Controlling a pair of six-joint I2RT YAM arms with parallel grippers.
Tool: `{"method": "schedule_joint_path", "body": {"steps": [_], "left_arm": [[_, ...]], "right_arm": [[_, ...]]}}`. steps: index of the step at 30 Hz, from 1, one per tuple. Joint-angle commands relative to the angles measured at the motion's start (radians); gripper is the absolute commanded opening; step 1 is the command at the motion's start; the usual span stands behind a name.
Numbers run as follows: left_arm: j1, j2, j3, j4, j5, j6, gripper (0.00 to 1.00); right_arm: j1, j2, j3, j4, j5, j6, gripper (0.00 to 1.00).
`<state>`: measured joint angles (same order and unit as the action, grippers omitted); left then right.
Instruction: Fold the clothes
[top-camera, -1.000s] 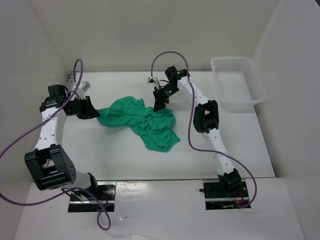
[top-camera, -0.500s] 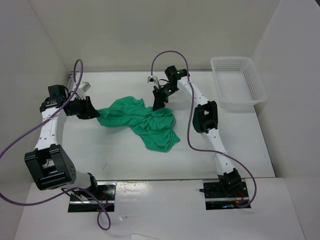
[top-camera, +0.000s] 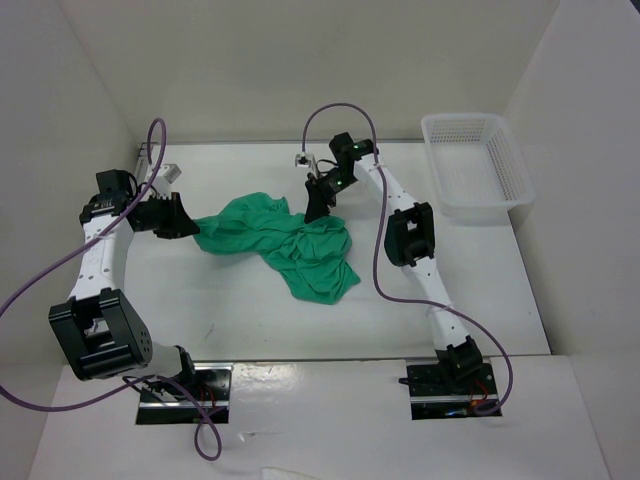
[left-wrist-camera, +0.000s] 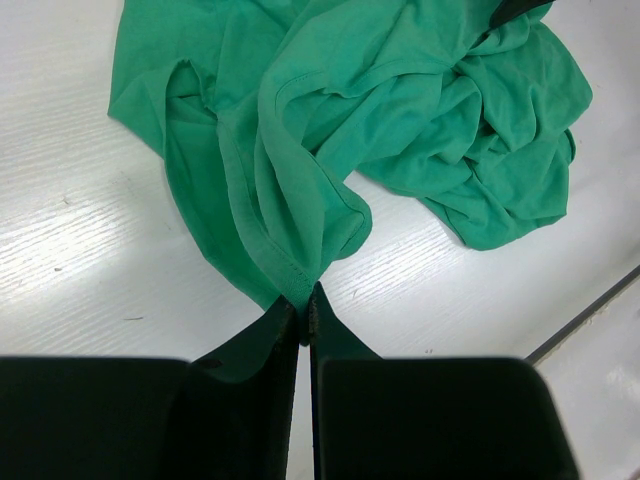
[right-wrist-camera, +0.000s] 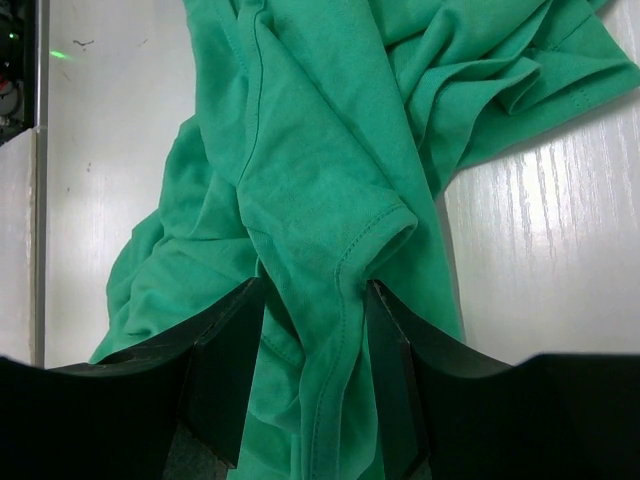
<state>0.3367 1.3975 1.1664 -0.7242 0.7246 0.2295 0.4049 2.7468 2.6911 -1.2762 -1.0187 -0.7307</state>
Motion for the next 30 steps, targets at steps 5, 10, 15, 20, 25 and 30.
{"method": "schedule_joint_path", "body": {"steps": [5, 10, 15, 20, 25, 30], "left_arm": [[-0.001, 0.011, -0.005, 0.023, 0.021, 0.004, 0.12], [-0.001, 0.011, -0.005, 0.023, 0.021, 0.004, 0.12], [-0.001, 0.011, -0.005, 0.023, 0.021, 0.004, 0.12], [-0.001, 0.011, -0.005, 0.023, 0.021, 0.004, 0.12], [-0.001, 0.011, -0.005, 0.014, 0.03, 0.004, 0.12], [-0.001, 0.011, -0.005, 0.014, 0.03, 0.013, 0.12]], "right_arm": [[0.002, -0.016, -0.022, -0.023, -0.049, -0.021, 0.49], [0.022, -0.016, -0.053, -0.023, -0.049, -0.032, 0.49], [0.022, -0.026, -0.031, -0.023, -0.069, -0.032, 0.46], [0.031, 0.0, 0.054, -0.023, -0.069, 0.011, 0.43], [0.04, 0.037, 0.131, -0.023, -0.078, 0.054, 0.39], [0.049, 0.059, 0.185, -0.023, -0.069, 0.088, 0.36]]}}
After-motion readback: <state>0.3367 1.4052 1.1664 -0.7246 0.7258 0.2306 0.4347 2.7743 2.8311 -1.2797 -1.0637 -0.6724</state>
